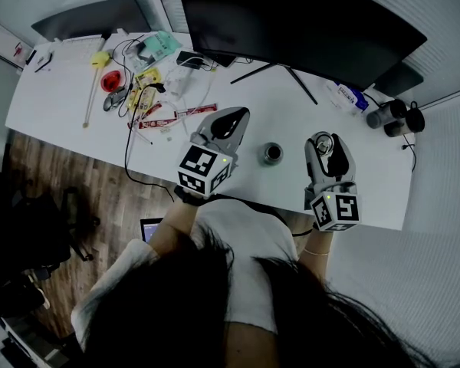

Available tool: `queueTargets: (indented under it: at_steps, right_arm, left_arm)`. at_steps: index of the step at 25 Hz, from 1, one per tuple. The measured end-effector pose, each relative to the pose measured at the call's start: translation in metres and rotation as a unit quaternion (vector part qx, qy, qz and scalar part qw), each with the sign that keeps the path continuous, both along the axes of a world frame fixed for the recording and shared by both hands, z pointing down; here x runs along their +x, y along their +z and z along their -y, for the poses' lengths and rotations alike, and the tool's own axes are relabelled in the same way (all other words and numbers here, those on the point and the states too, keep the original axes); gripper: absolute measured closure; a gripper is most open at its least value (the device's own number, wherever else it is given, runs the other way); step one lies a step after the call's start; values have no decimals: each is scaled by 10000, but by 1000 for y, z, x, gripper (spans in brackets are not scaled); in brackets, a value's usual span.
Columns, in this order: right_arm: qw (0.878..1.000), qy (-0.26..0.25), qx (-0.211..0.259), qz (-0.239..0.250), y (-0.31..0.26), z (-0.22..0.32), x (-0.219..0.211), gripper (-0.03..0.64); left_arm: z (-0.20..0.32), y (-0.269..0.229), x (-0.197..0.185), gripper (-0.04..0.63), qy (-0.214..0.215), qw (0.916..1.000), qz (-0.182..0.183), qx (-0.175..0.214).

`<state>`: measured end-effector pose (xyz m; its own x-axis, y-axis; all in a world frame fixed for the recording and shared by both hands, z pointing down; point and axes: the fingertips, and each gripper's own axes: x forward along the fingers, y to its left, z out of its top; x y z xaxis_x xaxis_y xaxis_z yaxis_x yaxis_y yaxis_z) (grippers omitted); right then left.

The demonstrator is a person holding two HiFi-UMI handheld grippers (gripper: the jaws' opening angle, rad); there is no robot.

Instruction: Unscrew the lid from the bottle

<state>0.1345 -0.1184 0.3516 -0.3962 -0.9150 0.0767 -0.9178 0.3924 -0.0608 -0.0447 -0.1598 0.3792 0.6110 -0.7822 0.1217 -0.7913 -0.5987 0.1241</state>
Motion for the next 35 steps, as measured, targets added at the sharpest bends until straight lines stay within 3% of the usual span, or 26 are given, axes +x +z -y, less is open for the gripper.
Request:
queueTargets:
  at_steps: [26, 35]
  right_arm:
    - [9995, -88, -223, -194, 16, -2, -6, 357]
    - [9995, -97, -231, -181, 15, -1, -8, 357]
  left_arm:
    - [1, -1, 3, 537, 7, 10000, -17, 37]
    - [3, -6, 3, 537, 50, 9997, 92, 236]
